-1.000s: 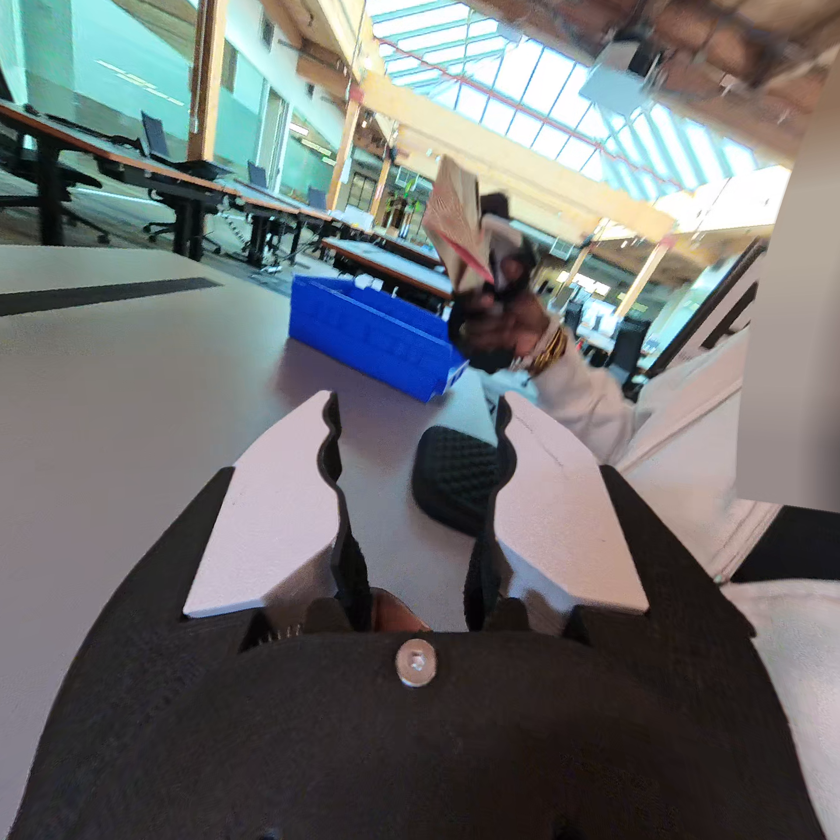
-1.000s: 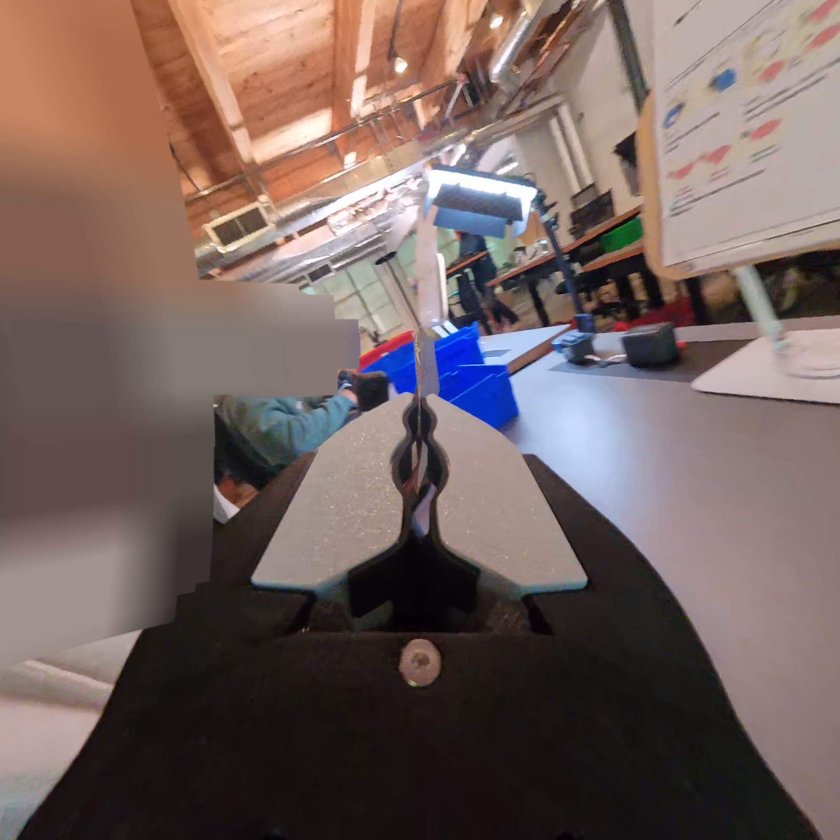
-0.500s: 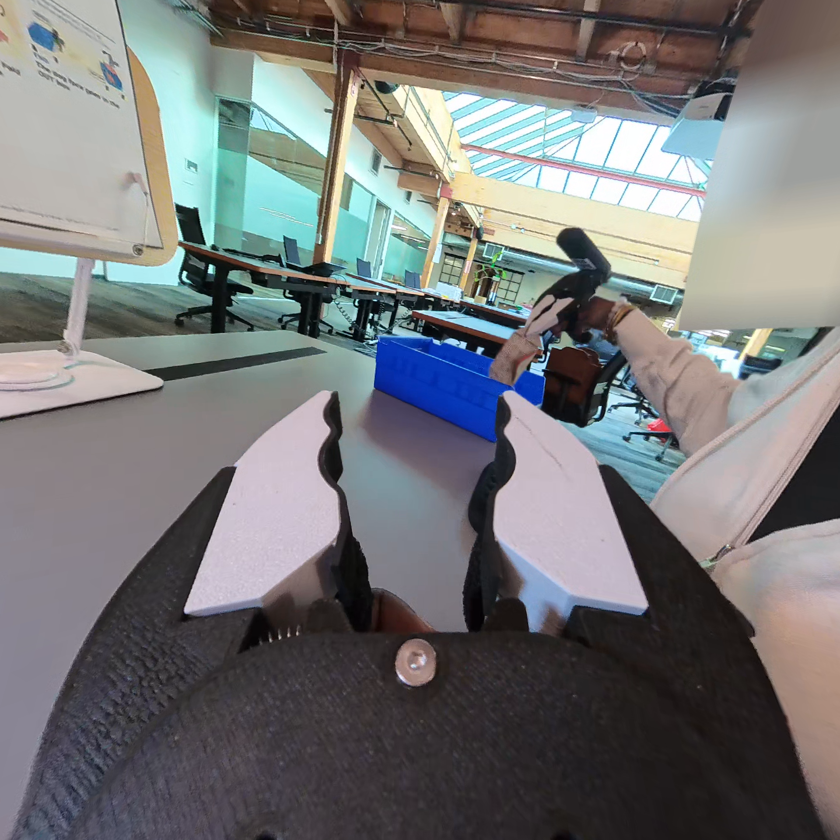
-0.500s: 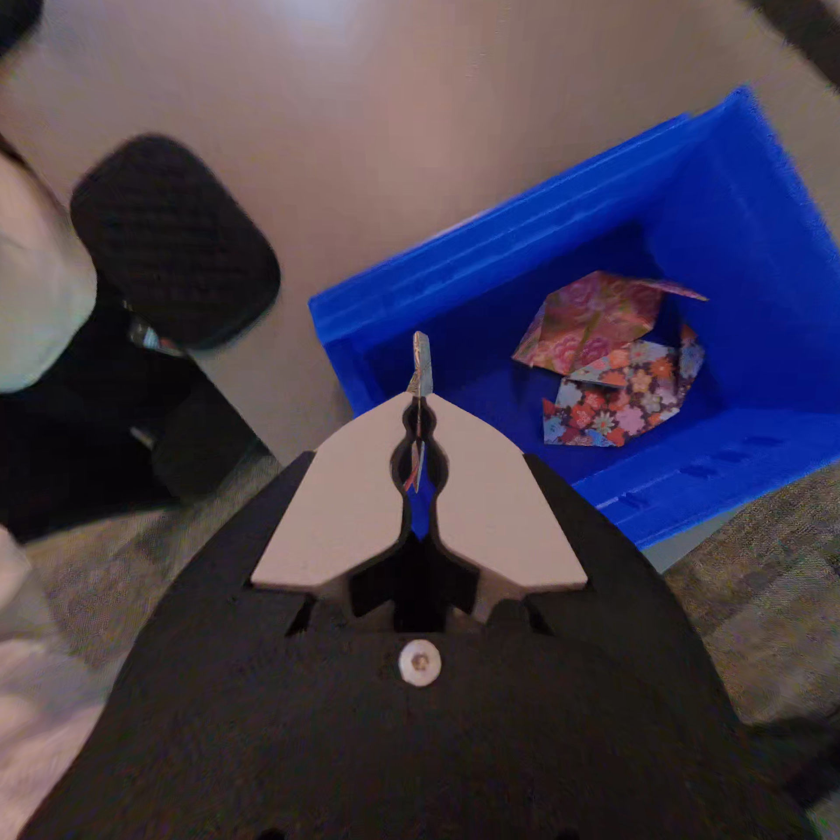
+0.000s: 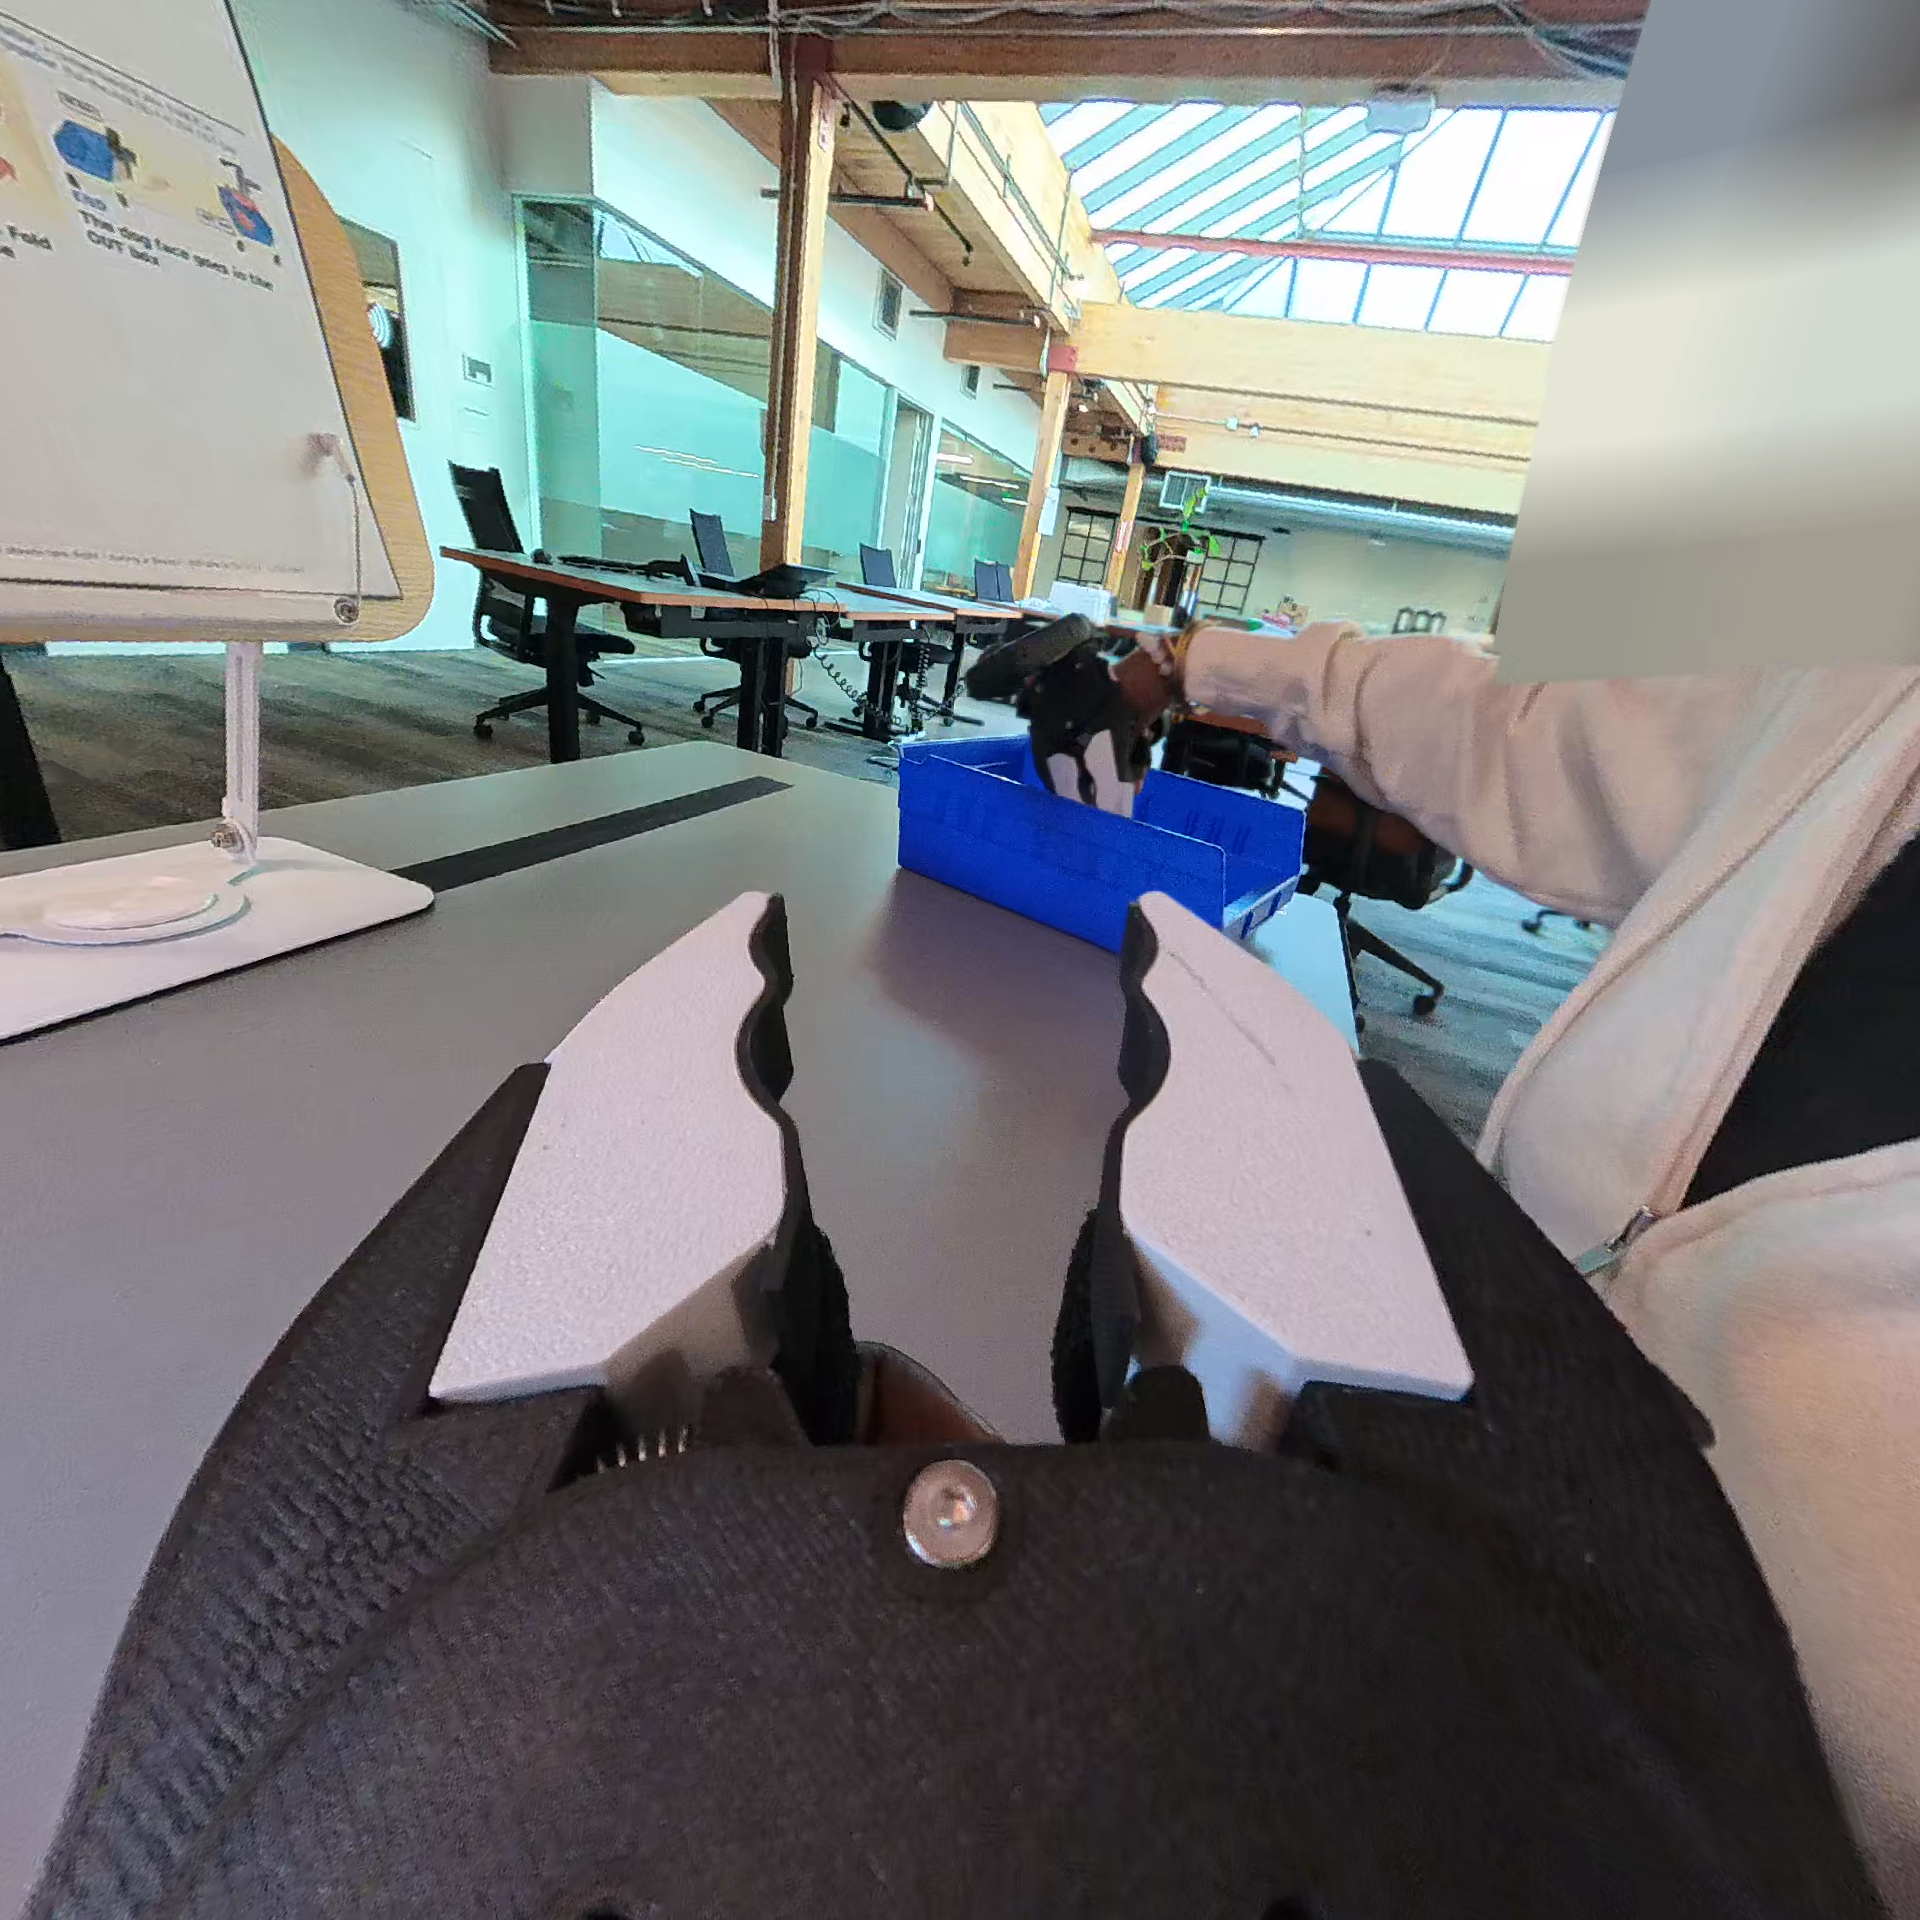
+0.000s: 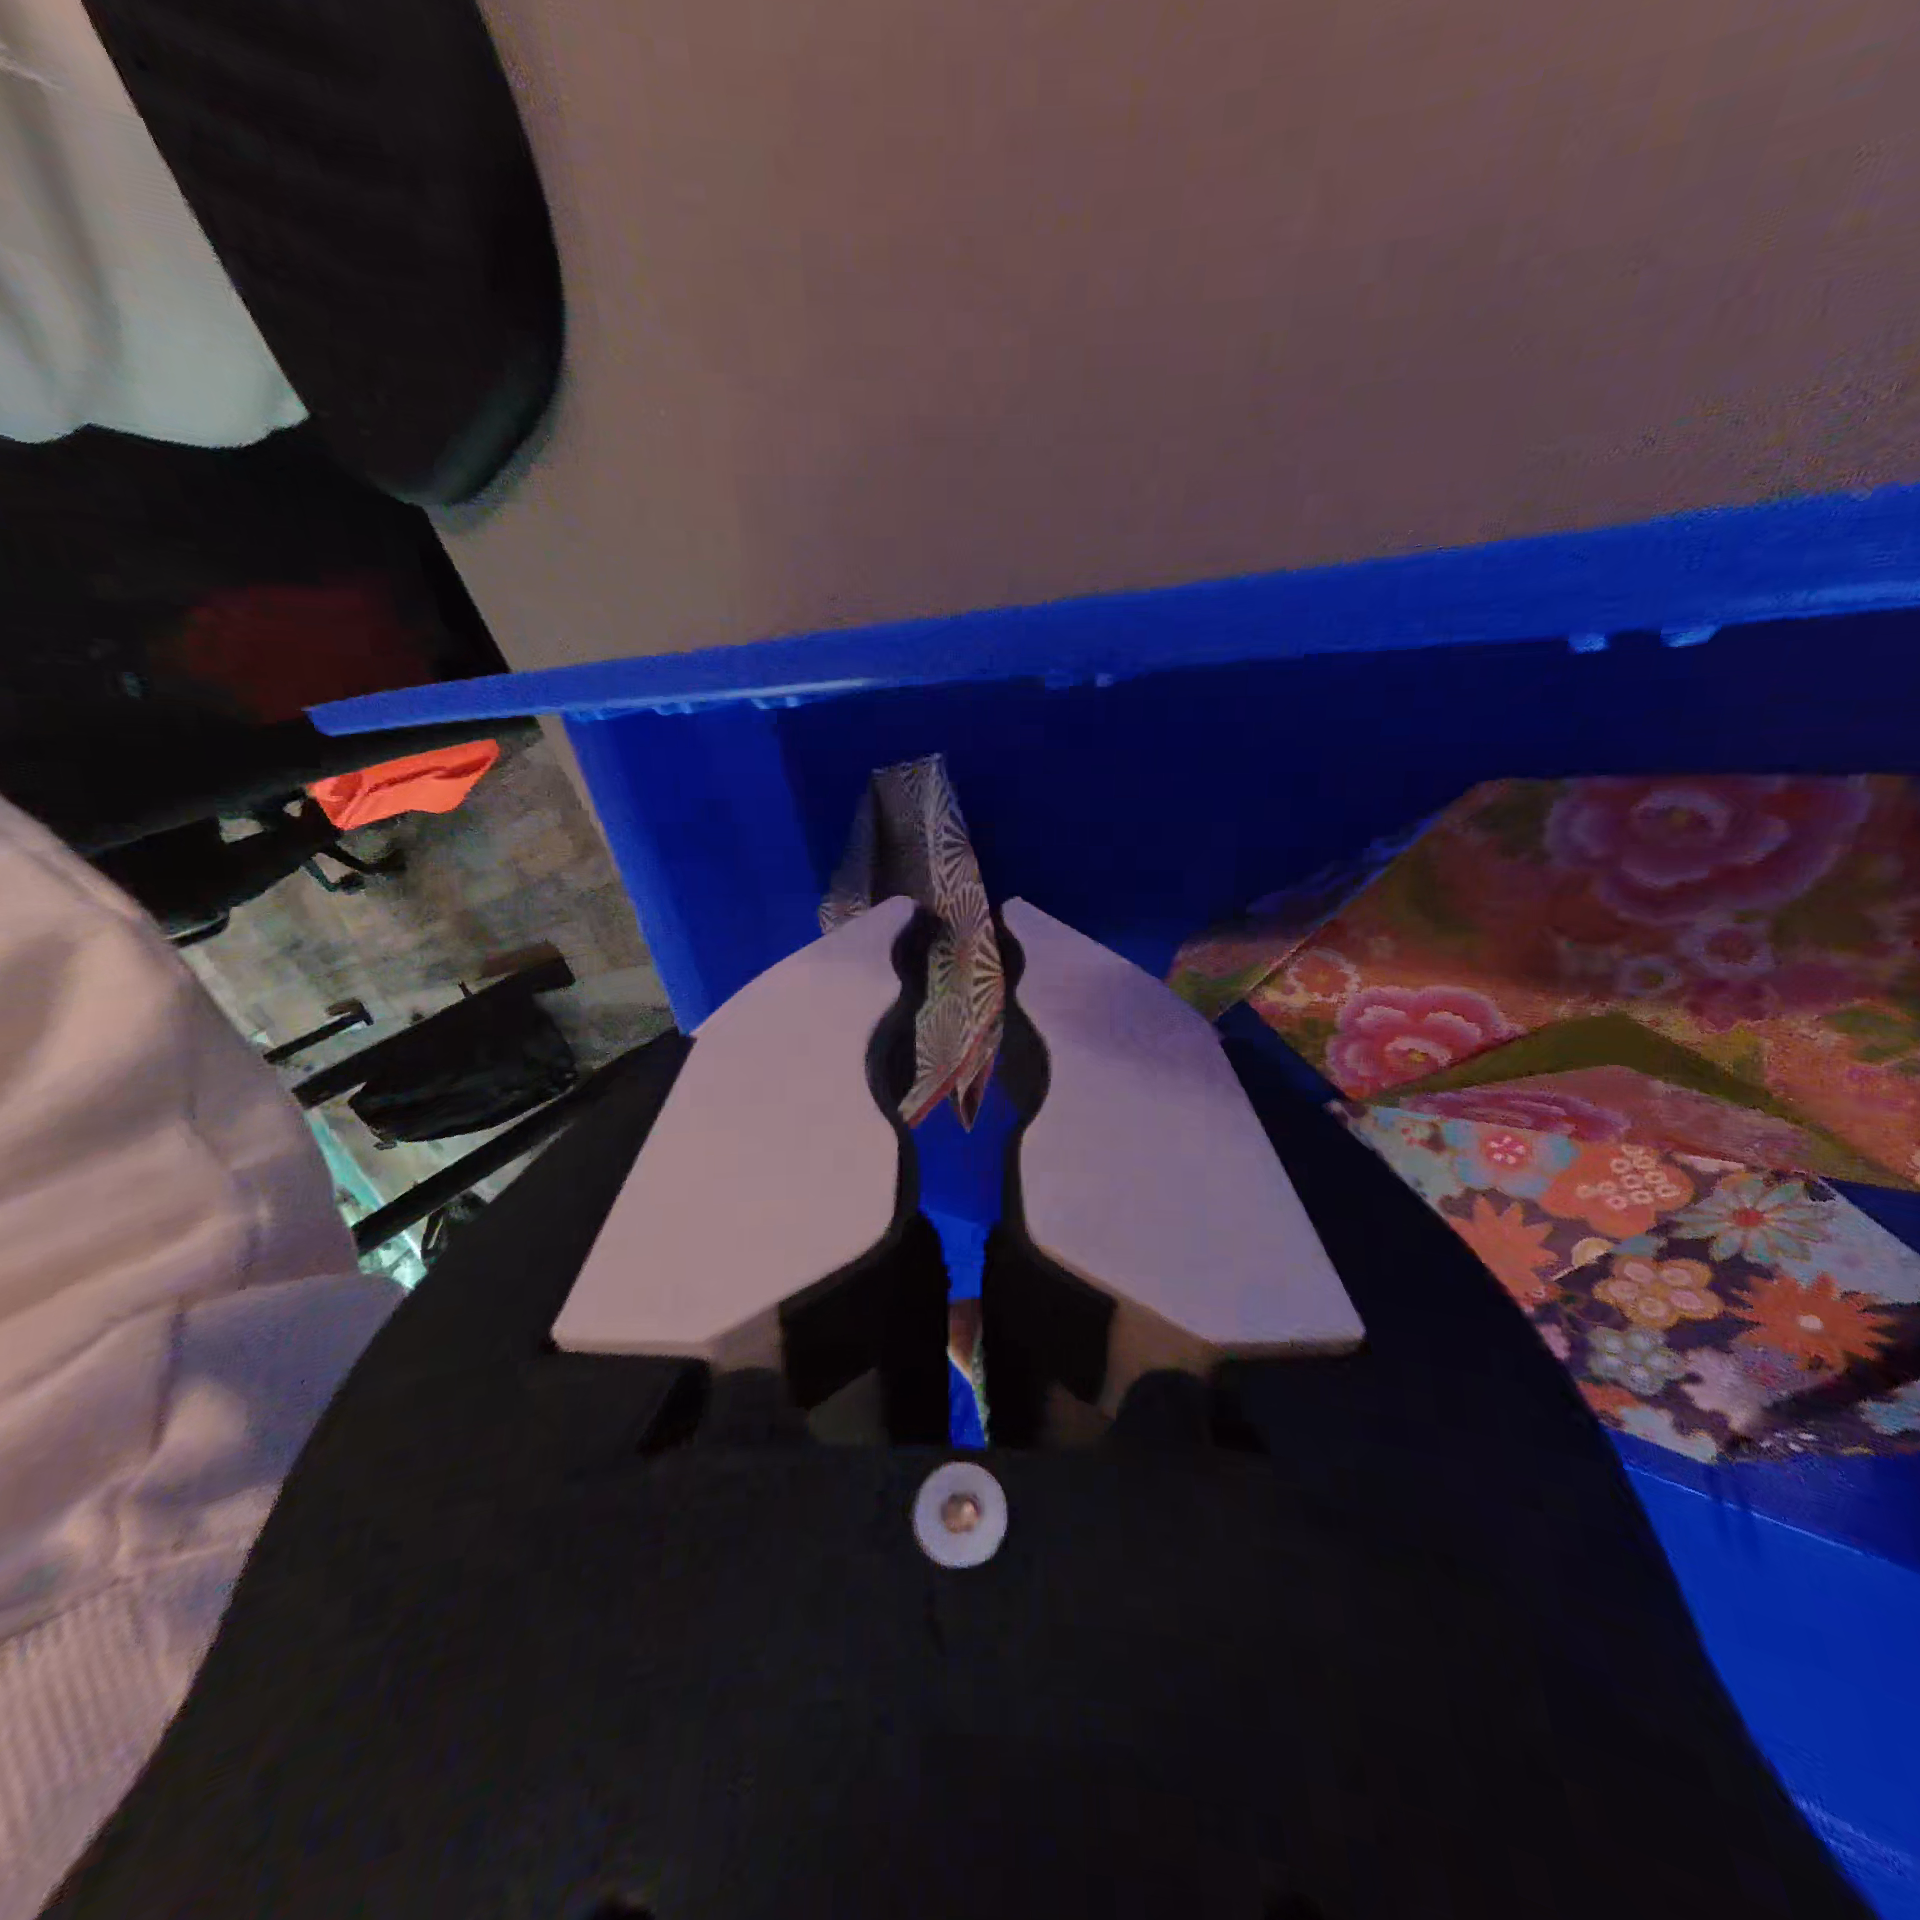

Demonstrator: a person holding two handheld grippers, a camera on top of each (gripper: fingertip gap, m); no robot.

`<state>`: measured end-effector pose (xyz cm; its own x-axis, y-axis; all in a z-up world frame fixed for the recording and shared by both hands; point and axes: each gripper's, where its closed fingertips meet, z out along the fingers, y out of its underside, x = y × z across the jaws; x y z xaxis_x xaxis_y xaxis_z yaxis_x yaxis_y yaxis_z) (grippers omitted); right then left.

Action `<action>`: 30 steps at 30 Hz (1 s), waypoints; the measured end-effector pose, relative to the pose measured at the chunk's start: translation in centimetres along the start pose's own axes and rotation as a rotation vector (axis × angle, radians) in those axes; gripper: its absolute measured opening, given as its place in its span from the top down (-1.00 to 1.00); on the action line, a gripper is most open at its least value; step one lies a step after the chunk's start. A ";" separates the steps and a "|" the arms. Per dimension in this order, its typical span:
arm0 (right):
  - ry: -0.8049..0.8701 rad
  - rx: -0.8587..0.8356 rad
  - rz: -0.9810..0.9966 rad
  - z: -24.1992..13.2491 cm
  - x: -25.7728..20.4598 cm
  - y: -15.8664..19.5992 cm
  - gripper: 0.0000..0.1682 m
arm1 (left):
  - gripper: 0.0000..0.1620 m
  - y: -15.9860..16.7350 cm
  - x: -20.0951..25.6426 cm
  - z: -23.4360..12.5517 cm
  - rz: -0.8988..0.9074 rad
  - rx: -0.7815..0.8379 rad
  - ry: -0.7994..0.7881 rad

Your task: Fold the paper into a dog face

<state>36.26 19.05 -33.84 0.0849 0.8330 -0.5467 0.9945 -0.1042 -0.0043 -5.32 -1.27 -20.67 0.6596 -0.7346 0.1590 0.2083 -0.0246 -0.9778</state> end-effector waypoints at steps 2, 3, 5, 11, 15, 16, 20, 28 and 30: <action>0.026 0.010 0.008 -0.1 0.5 -0.1 0.74 | 0.24 -0.3 0.4 -0.3 0.016 -0.007 0.013; 0.051 0.031 0.006 -0.5 0.6 -0.1 0.70 | 0.24 -0.4 0.6 -0.4 0.026 -0.013 0.014; 0.115 0.105 -0.008 -1.8 0.7 -0.3 0.62 | 0.24 -0.5 0.7 -0.8 0.048 -0.027 0.009; 0.210 0.232 -0.051 -3.1 0.0 0.0 0.43 | 0.22 -0.7 1.6 -2.4 0.084 -0.073 0.008; 0.325 0.418 -0.086 -5.2 -0.1 -1.6 0.50 | 0.22 -1.4 1.9 -3.7 0.101 -0.061 -0.006; 0.390 0.518 -0.114 -6.6 -0.4 -2.6 0.53 | 0.22 -1.6 1.9 -4.2 0.106 -0.056 -0.017; 0.737 0.875 -0.215 -12.7 -3.9 -5.9 0.56 | 0.21 -2.6 1.4 -6.4 0.135 -0.046 -0.094; 0.837 1.433 -0.497 -10.5 -18.6 -17.1 -0.15 | 0.21 -3.9 -1.5 -14.0 0.131 -0.158 -0.411; 0.726 1.539 -0.520 -8.3 -20.1 -20.0 -0.19 | 0.22 -4.1 -2.9 -17.0 0.121 -0.216 -0.538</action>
<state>15.19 8.89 -15.83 0.2411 0.9478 0.2087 0.0116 0.2122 -0.9772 -20.35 -10.53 -19.45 0.9548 -0.2951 0.0369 -0.0053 -0.1408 -0.9900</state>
